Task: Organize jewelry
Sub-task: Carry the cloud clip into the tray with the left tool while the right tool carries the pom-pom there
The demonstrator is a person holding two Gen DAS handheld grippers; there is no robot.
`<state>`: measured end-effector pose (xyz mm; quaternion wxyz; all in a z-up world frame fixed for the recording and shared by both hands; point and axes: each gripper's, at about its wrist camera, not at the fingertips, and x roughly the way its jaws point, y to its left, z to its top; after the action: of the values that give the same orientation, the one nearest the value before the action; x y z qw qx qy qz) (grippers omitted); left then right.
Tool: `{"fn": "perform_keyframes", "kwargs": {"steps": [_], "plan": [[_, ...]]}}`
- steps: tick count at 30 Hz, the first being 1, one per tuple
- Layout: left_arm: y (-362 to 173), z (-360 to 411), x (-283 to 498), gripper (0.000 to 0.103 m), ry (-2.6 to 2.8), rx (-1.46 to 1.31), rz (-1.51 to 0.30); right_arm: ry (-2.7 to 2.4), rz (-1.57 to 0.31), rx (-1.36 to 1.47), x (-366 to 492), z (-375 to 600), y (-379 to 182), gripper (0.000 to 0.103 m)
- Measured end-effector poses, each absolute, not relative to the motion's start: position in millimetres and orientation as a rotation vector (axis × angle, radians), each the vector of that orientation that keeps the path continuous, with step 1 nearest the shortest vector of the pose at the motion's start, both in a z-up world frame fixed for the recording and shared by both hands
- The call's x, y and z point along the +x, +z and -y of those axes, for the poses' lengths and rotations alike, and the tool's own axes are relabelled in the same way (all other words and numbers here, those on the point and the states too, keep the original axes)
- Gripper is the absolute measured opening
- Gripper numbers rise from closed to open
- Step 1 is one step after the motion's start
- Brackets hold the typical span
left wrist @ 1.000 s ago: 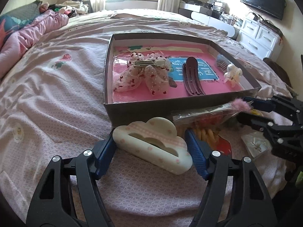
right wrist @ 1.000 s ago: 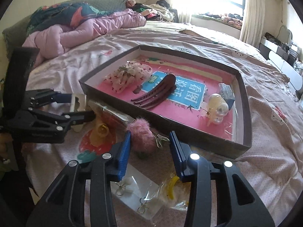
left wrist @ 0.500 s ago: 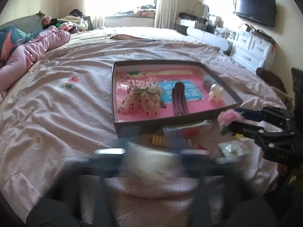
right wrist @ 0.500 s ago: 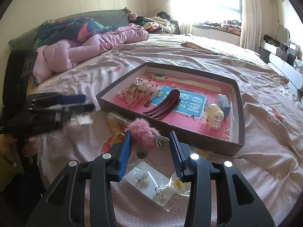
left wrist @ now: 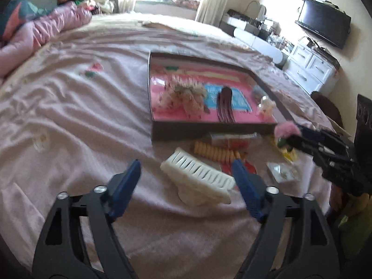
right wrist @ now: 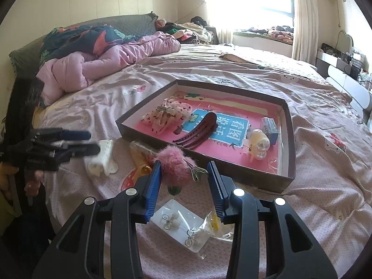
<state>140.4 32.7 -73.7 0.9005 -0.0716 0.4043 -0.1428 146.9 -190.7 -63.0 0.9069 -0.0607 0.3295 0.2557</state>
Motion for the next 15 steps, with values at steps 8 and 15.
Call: {"fn": "perform_keyframes", "kwargs": {"steps": [8,15], "plan": [[-96,-9,152,0.085,-0.352,-0.089,-0.914,0.522,-0.666,-0.106,146,195,-58,0.038],[-102,5,157,0.062,-0.328,-0.019,-0.91,0.521,-0.655,-0.083,146,200,-55,0.038]]}}
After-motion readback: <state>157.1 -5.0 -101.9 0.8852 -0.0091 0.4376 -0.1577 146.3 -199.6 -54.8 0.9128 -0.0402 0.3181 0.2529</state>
